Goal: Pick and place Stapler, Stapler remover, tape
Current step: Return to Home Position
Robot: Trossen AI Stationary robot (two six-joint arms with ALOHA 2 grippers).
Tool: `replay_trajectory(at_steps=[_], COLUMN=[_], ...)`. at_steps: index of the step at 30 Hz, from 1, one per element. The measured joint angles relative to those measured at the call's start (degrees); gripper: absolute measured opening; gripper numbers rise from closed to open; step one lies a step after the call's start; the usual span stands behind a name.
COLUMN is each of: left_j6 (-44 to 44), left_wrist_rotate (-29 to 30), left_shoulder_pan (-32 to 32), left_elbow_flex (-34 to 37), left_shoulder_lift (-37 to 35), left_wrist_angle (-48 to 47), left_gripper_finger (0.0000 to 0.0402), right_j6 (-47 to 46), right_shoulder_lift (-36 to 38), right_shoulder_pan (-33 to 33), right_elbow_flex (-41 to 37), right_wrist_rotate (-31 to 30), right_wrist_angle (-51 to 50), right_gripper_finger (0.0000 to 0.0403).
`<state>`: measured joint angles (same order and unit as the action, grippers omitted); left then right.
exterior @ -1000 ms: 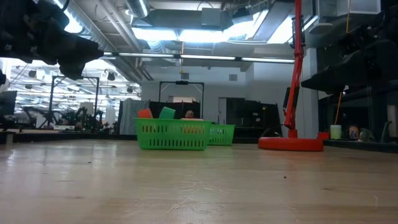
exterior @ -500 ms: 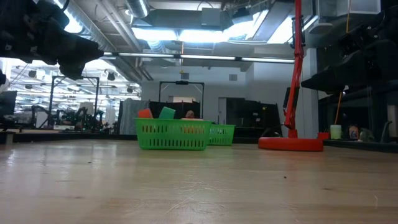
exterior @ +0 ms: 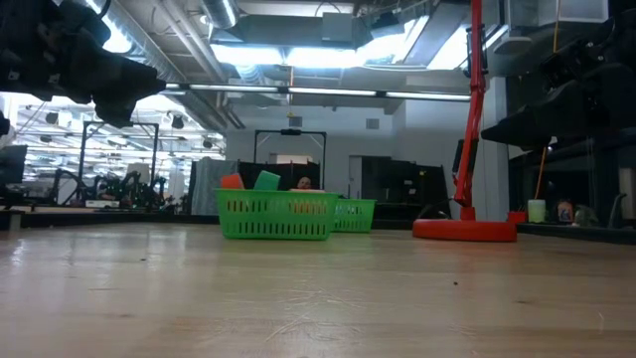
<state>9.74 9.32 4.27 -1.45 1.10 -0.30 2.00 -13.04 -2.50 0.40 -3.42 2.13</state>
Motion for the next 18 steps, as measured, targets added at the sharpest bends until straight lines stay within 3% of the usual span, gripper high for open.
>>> replay_trajectory(at_steps=[18], left_j6=[0.0], left_wrist_rotate=[0.0], left_shoulder_pan=[0.0], left_elbow_flex=[0.0], left_shoulder_lift=[0.0], left_wrist_angle=[0.0], left_gripper_finger=[0.0111], right_j6=[0.0], right_shoulder_lift=[0.0], right_shoulder_pan=[0.0], right_elbow_flex=[0.0], right_wrist_rotate=[0.0], right_wrist_angle=[0.0], right_gripper_finger=[0.0282])
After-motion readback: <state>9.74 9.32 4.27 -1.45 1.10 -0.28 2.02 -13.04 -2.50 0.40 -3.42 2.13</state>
